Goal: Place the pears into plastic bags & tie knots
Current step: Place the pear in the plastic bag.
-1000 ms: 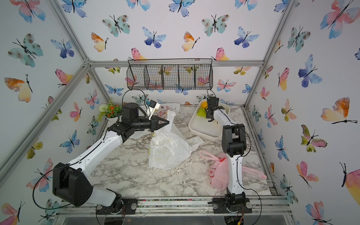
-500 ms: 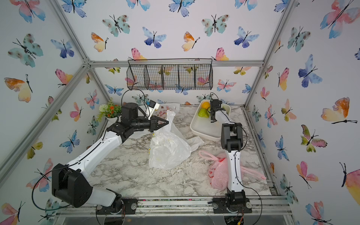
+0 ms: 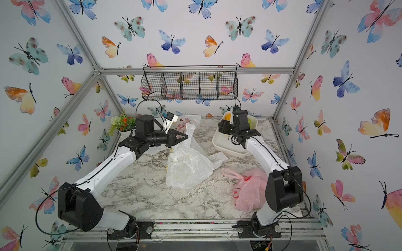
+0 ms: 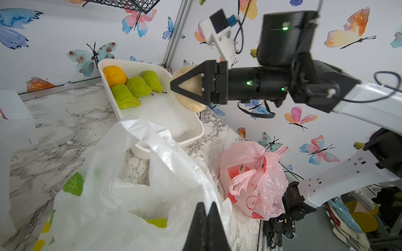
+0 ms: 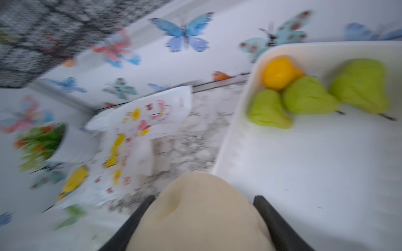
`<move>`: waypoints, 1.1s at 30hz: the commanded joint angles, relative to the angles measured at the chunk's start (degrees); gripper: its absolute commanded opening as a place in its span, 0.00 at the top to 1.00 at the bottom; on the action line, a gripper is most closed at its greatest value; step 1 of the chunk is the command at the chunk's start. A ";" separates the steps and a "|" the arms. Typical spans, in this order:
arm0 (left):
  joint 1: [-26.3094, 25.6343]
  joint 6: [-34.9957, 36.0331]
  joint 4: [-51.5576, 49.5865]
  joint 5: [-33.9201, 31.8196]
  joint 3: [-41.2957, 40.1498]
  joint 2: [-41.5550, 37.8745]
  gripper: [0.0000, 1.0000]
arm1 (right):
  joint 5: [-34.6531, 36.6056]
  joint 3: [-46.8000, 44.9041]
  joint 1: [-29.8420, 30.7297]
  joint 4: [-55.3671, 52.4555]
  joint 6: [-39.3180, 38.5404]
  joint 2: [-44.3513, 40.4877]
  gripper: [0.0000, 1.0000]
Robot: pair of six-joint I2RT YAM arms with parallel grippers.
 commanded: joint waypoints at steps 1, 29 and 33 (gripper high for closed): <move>0.28 1.13 -0.73 0.64 1.99 0.49 1.00 | -21.30 -5.50 6.07 2.60 3.22 2.82 0.52; 1.86 1.46 -1.13 0.50 1.54 -1.35 1.00 | 4.08 -0.75 -3.98 -5.93 -0.77 4.12 0.20; 1.78 0.55 -0.14 1.06 1.05 -1.17 1.00 | 23.03 2.84 -4.84 0.29 -4.07 11.71 0.20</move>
